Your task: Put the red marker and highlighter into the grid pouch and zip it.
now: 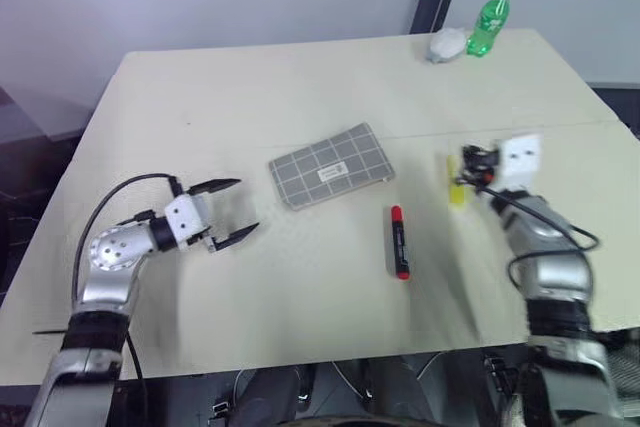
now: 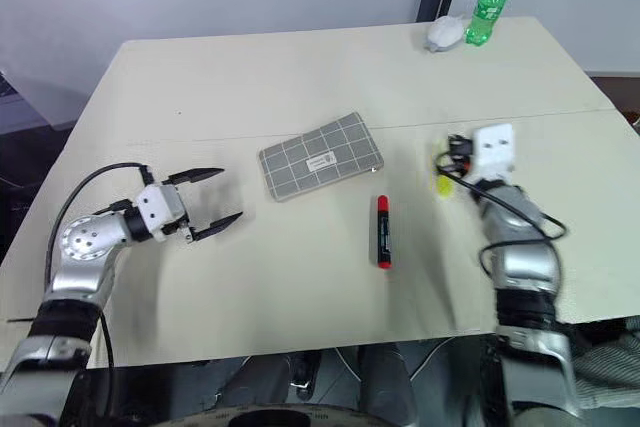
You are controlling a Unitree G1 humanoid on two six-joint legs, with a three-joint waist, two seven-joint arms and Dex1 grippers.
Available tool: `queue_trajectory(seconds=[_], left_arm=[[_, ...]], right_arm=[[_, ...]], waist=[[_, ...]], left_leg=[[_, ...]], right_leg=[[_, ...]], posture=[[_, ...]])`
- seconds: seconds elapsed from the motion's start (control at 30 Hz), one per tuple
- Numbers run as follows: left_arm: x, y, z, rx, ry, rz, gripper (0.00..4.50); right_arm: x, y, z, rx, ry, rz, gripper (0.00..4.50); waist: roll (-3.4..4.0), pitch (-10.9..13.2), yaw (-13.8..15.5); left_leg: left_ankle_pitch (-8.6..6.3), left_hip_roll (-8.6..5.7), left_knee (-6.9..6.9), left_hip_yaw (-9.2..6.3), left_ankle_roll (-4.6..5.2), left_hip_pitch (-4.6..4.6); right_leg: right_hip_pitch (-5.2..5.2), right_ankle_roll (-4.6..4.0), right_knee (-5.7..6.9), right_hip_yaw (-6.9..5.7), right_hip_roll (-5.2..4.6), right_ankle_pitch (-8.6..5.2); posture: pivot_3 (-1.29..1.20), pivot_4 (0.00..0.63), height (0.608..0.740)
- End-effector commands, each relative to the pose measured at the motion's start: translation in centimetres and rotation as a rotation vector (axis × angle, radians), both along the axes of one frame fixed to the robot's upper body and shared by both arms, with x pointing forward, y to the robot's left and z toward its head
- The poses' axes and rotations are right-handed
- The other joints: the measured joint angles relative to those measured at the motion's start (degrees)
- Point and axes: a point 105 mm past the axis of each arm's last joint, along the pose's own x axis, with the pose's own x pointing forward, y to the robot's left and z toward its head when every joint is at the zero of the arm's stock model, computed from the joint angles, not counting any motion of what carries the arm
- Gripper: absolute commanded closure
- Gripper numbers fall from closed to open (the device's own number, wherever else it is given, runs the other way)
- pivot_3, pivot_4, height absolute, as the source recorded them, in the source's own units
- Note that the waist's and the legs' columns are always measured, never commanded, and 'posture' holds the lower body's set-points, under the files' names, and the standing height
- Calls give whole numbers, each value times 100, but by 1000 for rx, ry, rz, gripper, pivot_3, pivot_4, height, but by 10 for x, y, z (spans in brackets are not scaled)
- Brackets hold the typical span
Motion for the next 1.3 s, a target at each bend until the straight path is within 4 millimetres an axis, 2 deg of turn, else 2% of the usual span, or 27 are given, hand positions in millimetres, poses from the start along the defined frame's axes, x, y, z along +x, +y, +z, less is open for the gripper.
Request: queue_trajectory(seconds=[0.03, 0.13, 0.23, 0.33, 0.47, 0.57, 0.7, 0.77, 0.83, 0.9, 1.1, 1.13, 1.23, 1.3], left_arm=[[21, -12, 2, 61, -95, -3, 0], [28, -28, 0, 201, -208, -73, 0], [33, -40, -3, 263, -264, -116, 0], [36, -49, -4, 309, -312, -147, 0], [38, -55, -7, 361, -355, -183, 0], [38, -58, -9, 390, -374, -202, 0], [44, -69, -5, 372, -399, -195, 0], [46, -75, -10, 391, -370, -211, 0], [52, -76, -14, 418, -339, -187, 536], [57, -75, -16, 431, -317, -163, 1335], [57, -76, -20, 407, -270, -148, 4478], [57, -77, -20, 395, -261, -147, 4478], [56, -78, -18, 371, -250, -149, 4500], [59, -79, -11, 321, -248, -123, 4500]], right_arm=[[17, 61, 18, 6, -68, 118, 4470], [25, 90, 13, -16, -55, 182, 4470], [29, 106, -1, -107, -13, 224, 4470], [37, 100, -18, -184, 59, 178, 4470], [37, 108, -33, -252, 116, 222, 4470], [36, 110, -36, -272, 131, 226, 4470], [31, 114, -35, -259, 123, 253, 4470], [30, 113, -37, -259, 126, 256, 4470], [29, 113, -36, -259, 125, 253, 4500], [27, 113, -35, -254, 121, 254, 4500], [24, 107, -31, -256, 108, 246, 4500], [23, 108, -31, -249, 111, 261, 4500], [18, 106, -24, -213, 100, 276, 3709], [13, 102, -12, -175, 64, 267, 2713]], waist=[[-1, 0, -47], [-6, 1, -36], [-5, 1, -41], [-6, 0, -44], [-6, 0, -51], [-8, -2, -49], [-7, -3, -45], [-8, -3, -38], [-8, -4, -42], [-9, -5, -55], [-2, -11, -59], [-1, -12, -62], [-1, -12, -60], [-1, -12, -57]], left_leg=[[2, 0, -2, -1, -3, -5], [18, -1, -6, -6, -34, -9], [9, -8, -9, -4, -35, -9], [3, -15, -9, 0, -24, -10], [2, -16, -3, 1, -23, -9], [-2, -16, -2, -3, -17, -7], [-7, -15, 2, -11, -7, -1], [-6, -15, 8, -16, -7, -2], [-6, -15, 14, -16, -6, -2], [-6, -15, 17, -15, -5, -1], [-2, -11, 13, -18, -10, 1], [-3, -11, 13, -18, -10, 3], [-3, -11, 15, -18, -10, 4], [-3, -11, 15, -18, -9, 4]], right_leg=[[-16, 18, 2, -3, 0, 11], [-35, 20, 5, -9, 0, 15], [-31, 20, -12, -9, 0, 15], [-25, 20, -29, -10, 7, 15], [-24, 23, -19, -9, 8, 17], [-28, 23, 1, -10, 7, 17], [-27, 25, 15, -15, 11, 17], [-24, 27, 16, -19, 13, 19], [-20, 29, 15, -19, 14, 20], [-19, 33, 15, -19, 16, 22], [-21, 34, 20, -20, 19, 22], [-19, 34, 20, -19, 19, 22], [-18, 34, 20, -19, 19, 22], [-17, 34, 19, -19, 19, 22]], posture=[[0, 150, 739], [0, 150, 739], [0, 150, 739], [0, 150, 739], [0, 150, 739], [0, 150, 739], [0, 150, 739], [0, 150, 739], [0, 150, 739], [0, 150, 739], [0, 150, 739], [0, 150, 739], [0, 150, 739], [0, 150, 739]])
